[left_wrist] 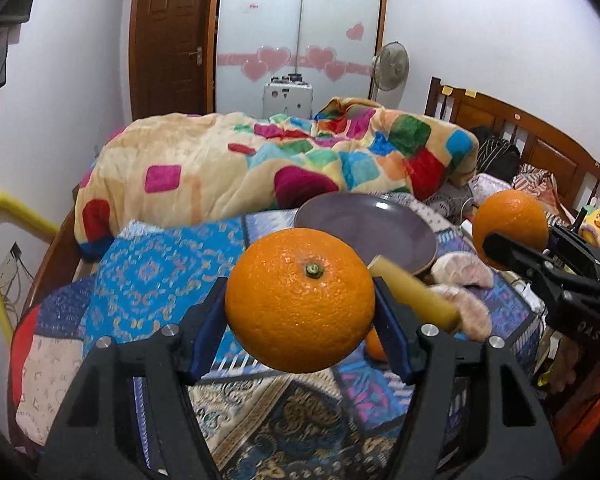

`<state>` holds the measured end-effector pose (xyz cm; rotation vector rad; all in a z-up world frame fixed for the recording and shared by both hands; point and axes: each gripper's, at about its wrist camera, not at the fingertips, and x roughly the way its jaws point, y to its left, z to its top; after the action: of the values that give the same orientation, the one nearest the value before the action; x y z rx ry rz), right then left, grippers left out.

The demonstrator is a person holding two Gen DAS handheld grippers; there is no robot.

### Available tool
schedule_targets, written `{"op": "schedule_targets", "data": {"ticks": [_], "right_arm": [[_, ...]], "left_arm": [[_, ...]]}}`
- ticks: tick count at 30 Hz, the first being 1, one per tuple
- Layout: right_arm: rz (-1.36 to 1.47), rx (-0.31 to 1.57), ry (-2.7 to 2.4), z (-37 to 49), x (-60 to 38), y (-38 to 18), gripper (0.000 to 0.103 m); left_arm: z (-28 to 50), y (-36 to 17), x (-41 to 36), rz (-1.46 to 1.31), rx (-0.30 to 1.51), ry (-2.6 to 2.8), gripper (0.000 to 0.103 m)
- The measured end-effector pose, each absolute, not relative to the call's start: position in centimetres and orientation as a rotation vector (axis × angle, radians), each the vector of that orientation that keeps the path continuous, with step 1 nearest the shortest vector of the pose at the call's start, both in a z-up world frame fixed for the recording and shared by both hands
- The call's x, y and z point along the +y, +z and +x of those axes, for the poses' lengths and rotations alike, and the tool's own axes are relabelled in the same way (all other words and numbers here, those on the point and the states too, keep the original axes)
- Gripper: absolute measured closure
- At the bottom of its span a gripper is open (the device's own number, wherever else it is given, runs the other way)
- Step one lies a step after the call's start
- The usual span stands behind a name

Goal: Organize fruits
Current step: 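Carry both oranges over the brown plate and release them onto it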

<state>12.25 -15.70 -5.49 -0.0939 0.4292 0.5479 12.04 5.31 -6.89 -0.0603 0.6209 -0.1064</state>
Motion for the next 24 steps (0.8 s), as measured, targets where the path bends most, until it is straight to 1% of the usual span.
{"op": "schedule_targets", "data": {"ticks": [5, 12, 24], "right_arm": [[-0.097, 0.387, 0.506, 13.2, -17.2, -4.3, 0.049], [-0.108, 0.368, 0.467, 15.4, -18.4, -3.5, 0.049], [-0.157, 0.391, 0.425, 19.6, -19.2, -4.0, 0.048]], "left_arm": [[13.5, -5.4, 3.9, -0.043, 0.594, -0.099, 0.035], [16.3, -4.7, 1.7, -0.021, 0.581, -0.105, 0.035], [23.4, -6.3, -0.6, -0.056, 0.679, -0.116, 0.035]]}}
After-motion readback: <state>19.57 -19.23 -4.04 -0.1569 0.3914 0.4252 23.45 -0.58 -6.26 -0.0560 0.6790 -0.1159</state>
